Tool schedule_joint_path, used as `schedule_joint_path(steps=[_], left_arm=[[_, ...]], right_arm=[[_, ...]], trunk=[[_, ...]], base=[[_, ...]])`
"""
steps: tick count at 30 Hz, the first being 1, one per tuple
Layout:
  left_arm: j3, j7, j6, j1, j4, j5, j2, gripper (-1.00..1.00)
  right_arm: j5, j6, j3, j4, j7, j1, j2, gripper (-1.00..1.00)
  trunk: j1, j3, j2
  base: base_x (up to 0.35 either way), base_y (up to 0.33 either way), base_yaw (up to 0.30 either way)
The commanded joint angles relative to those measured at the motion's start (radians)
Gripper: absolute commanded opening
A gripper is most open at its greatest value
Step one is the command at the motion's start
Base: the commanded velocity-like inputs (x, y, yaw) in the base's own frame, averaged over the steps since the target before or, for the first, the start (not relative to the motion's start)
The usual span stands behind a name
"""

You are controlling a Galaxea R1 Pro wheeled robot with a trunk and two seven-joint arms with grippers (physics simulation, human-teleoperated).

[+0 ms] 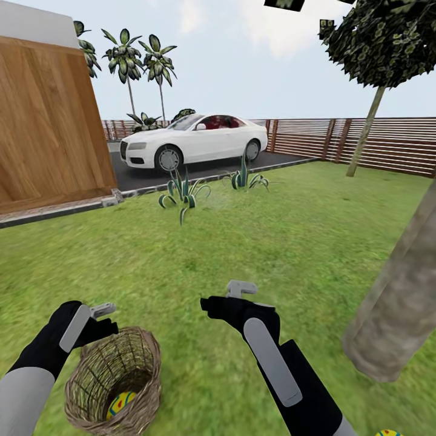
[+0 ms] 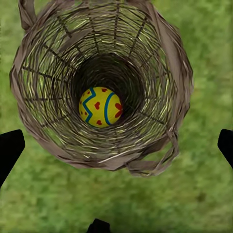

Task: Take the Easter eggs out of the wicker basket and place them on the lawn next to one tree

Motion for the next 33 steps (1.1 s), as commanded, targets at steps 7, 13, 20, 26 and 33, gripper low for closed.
schedule_joint_path(steps=[7,13,20,26,33], left_arm=[[0.001,0.009,0.003,-0.001,-0.001,0.01,0.0,1.0],[0.001,0.009,-0.005,-0.001,-0.001,0.01,0.0,1.0],[0.001,0.008,-0.024,-0.001,0.0,0.01,0.001,1.0],[0.001,0.007,-0.026,-0.001,0.0,0.01,0.001,1.0],[0.001,0.007,-0.027,-0.001,0.001,0.01,0.001,1.0]], right_arm=[[-0.009,0.002,0.0,-0.001,-0.01,-0.001,0.0,1.0],[-0.009,0.002,-0.001,-0.001,-0.01,-0.001,-0.001,1.0],[-0.009,0.002,-0.001,-0.001,-0.01,-0.001,-0.001,1.0],[-0.009,0.002,-0.001,-0.001,-0.01,-0.001,-0.001,1.0],[-0.009,0.002,-0.001,-0.001,-0.01,-0.001,-0.001,1.0]], trunk=[[0.0,-0.001,-0.001],[0.0,-0.001,-0.001],[0.0,-0.001,-0.001],[0.0,-0.001,-0.001],[0.0,0.0,-0.001]], base=[[0.114,0.123,-0.143],[0.102,0.094,-0.242],[0.016,0.087,-0.059],[0.002,0.138,-0.008],[0.0,0.088,-0.046]])
